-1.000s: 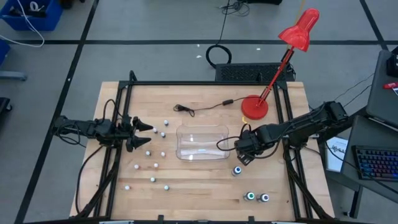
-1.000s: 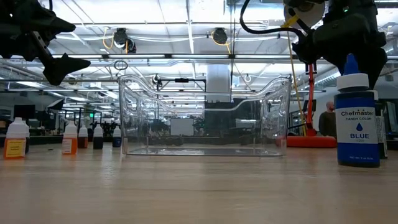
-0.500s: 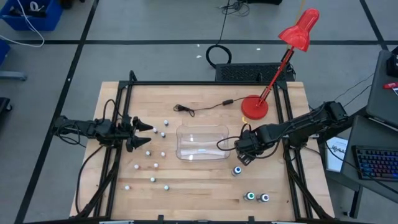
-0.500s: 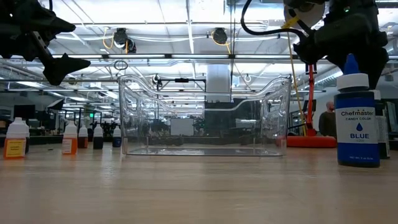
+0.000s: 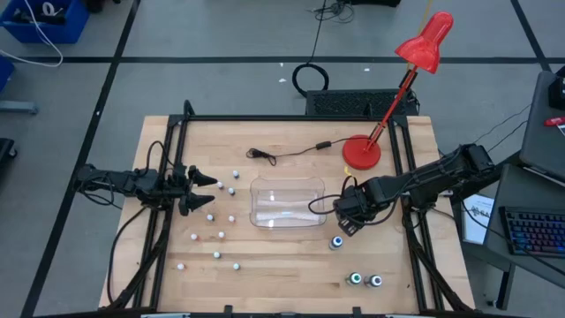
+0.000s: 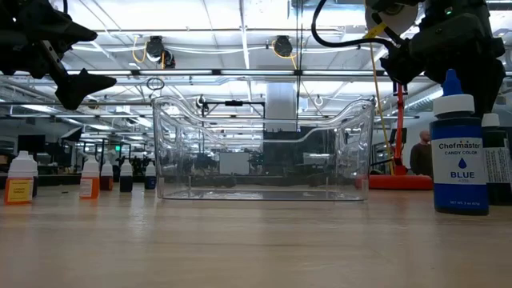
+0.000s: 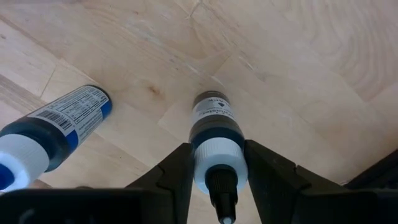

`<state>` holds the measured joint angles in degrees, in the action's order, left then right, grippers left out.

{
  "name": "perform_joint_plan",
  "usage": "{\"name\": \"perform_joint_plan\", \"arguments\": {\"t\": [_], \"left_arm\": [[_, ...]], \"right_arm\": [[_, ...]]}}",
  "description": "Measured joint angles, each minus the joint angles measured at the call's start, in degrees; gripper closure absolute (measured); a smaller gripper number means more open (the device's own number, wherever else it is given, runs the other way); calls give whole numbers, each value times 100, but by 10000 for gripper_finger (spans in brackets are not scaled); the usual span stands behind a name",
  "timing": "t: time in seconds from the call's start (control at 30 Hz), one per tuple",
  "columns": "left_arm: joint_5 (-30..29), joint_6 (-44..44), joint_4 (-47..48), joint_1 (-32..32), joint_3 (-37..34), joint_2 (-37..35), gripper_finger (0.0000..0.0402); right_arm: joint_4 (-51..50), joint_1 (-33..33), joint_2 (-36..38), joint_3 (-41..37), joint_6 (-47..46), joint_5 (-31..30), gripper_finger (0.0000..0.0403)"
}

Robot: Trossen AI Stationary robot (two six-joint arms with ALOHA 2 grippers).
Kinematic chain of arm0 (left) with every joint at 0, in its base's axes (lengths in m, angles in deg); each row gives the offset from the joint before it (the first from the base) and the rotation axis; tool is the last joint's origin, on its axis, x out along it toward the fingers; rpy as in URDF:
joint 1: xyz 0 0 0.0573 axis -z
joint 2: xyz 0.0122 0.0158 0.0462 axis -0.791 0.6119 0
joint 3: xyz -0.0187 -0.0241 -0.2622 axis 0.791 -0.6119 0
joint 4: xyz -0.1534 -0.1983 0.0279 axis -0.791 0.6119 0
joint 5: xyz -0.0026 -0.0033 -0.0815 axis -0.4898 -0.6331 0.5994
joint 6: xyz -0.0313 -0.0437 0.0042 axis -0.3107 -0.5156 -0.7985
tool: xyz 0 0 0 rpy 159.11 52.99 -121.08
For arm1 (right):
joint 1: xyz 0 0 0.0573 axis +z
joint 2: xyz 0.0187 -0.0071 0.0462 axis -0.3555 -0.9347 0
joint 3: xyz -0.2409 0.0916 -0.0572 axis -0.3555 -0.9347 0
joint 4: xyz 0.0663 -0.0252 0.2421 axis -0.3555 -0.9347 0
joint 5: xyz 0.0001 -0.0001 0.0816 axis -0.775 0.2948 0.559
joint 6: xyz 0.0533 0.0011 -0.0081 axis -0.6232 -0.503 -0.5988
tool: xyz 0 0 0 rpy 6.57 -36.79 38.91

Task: Pick & Place food coloring
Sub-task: Put the large black food coloring bottle into the transparent bin

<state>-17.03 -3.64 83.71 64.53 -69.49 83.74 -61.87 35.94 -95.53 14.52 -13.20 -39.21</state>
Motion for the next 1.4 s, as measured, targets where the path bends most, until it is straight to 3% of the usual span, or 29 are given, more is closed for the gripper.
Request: {"name": "perform_joint_plan", "arguments": {"t": [0.33, 0.77, 1.0, 1.13, 1.4], "left_arm": [[0, 0, 0, 0, -1, -2, 23], [1, 0, 0, 0, -1, 1, 23], [0, 0, 0, 0, -1, -2, 23], [1, 0, -7, 0, 1, 1, 23], [2, 0, -4, 0, 0, -2, 23]], "right_arm": [[-1, 0, 1, 0, 171, -45, 298], [-57, -12, 637, 542, 552, -1274, 298], [-87, -216, 755, 1763, 1459, -2062, 298], [-31, -531, 487, 2649, 2167, -2205, 298], [-318, -1170, -1074, 4726, 3307, -1436, 298]]}}
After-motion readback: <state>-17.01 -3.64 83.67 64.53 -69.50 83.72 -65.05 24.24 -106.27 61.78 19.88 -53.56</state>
